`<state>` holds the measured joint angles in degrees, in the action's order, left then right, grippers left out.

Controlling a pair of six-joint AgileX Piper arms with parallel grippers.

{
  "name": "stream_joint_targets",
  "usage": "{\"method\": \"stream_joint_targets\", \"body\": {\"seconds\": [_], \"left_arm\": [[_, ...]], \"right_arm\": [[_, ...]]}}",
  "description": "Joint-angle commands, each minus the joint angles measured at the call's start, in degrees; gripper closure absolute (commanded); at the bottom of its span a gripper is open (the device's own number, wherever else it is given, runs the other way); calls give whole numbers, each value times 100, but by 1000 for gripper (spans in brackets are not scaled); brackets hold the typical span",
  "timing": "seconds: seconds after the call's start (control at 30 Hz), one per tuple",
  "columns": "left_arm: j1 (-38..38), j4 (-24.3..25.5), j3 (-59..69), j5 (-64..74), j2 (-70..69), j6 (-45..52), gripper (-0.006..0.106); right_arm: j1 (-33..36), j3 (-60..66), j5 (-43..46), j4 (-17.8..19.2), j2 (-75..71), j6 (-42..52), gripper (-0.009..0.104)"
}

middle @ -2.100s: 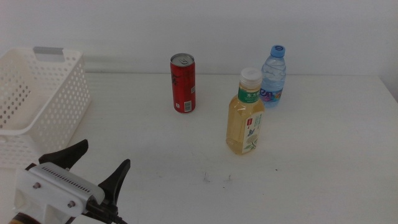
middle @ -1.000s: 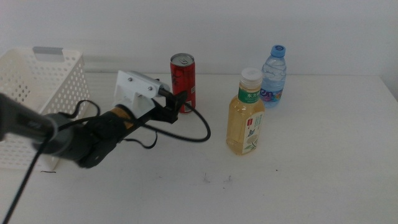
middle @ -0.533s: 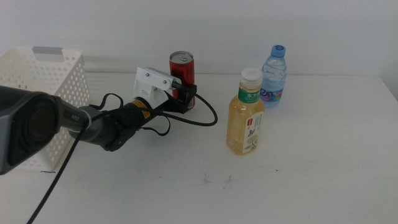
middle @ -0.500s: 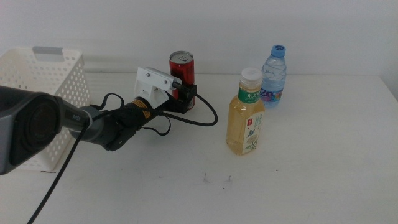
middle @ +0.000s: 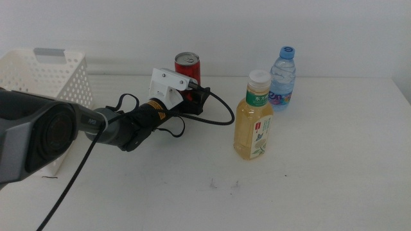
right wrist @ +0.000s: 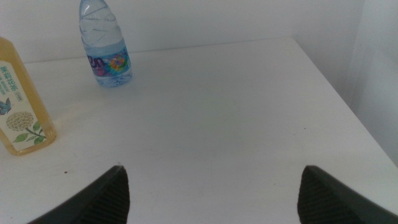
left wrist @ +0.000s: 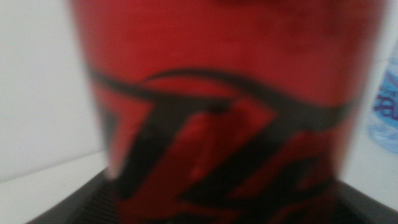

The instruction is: Use arms to grab the bottles and put them into the dustbin to the left of the table.

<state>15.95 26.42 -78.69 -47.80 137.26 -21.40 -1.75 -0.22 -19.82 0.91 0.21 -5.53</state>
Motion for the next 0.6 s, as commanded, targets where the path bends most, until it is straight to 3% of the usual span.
{"method": "stream_joint_targets", "body": {"seconds": [0.0,0.13,0.23,0.47,0.57], "left_arm": [[17,-214,-39,8,6,-75,7],[23,-399,-53,8,32,-54,8],[31,-337,-53,8,32,-54,19],[9,75,224,-107,-307,-109,80],[9,85,682,101,-850,-109,100]], "right_arm": [[-44,22,54,16,-21,43,7],[-44,22,54,16,-21,43,7],[-44,22,54,16,-21,43,7],[-44,22,54,16,-21,43,7],[-44,22,54,16,-21,43,7]]}}
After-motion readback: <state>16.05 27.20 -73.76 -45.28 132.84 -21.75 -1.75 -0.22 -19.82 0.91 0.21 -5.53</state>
